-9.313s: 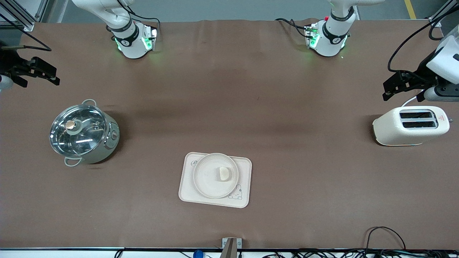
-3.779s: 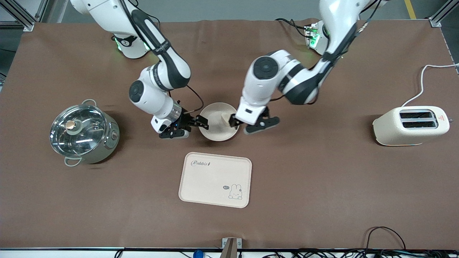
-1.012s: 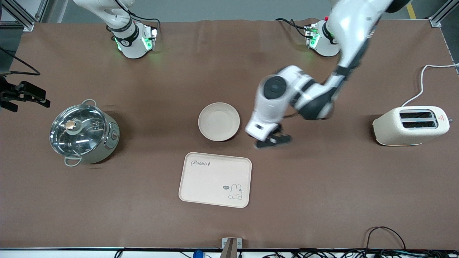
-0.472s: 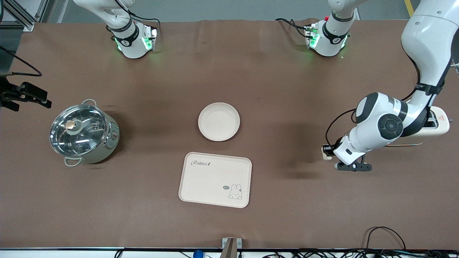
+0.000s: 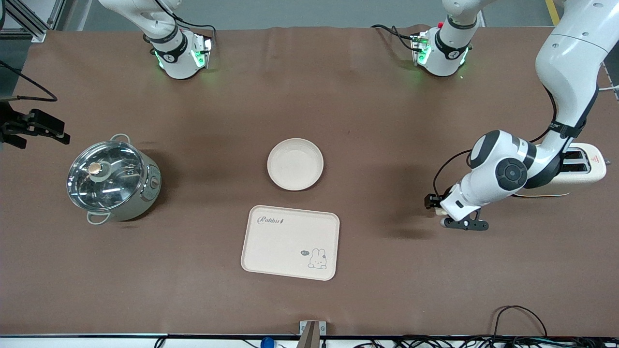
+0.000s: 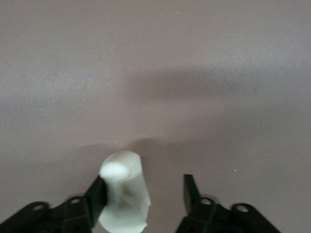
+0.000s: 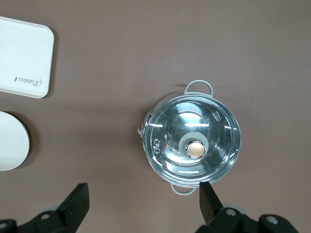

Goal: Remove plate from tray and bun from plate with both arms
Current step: 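Lower the bun beside the toaster and open the left gripper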

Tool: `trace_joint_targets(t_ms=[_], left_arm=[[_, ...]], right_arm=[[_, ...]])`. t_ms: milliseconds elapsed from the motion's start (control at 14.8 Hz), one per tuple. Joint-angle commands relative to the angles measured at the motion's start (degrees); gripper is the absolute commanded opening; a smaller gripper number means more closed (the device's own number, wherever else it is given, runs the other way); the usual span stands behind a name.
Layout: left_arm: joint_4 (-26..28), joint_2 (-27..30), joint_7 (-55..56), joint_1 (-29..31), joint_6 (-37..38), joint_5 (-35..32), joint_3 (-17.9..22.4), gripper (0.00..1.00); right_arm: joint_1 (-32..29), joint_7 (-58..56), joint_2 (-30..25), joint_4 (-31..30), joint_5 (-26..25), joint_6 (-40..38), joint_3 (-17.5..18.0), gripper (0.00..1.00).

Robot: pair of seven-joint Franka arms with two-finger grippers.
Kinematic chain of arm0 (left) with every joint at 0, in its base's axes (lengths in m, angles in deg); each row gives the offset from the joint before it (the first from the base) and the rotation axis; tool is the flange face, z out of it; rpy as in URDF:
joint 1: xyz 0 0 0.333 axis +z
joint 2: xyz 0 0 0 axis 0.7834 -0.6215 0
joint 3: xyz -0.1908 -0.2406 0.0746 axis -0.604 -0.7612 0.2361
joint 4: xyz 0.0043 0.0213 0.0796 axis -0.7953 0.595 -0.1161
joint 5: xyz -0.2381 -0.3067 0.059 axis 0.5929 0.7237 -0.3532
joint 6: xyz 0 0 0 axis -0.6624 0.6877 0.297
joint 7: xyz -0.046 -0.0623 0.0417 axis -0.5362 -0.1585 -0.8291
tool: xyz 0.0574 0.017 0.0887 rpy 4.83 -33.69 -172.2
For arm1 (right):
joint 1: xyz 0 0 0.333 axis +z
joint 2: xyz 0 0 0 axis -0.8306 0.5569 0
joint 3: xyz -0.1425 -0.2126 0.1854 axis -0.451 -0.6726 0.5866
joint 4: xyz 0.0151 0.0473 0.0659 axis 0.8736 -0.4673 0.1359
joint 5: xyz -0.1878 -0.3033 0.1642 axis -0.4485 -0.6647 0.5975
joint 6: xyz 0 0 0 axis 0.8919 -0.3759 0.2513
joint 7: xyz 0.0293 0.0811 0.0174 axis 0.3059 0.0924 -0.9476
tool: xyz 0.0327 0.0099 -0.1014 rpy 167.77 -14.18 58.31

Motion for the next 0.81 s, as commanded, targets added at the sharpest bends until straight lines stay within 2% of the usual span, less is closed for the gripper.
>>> trace_joint_targets(t_ms=[0,472,607,742], left_arm=[[0.0,0.32,0.74,0.43,-0.51,-1.3,-0.62,1.0],[0.35,0.76,1.09,0.43,-0.16,-1.3,-0.62,1.0],[0.09,2.76,0.91,0.26,0.8,-1.3,-1.06,1.0],[-0.61,6.36,0.83,0.26,3.08,-1.3,-3.33,1.0]], right_arm=[[-0.12,1.03,-1.35,-1.61,-1.12,0.05,0.34,1.0],[-1.44,1.03,-2.93,-1.26,-1.21,0.05,-0.01,1.0],[-1.26,1.03,-2.93,-1.17,-1.21,0.05,0.08,1.0],[-1.0,1.03,-2.93,-1.17,-2.0,0.05,0.34,1.0]])
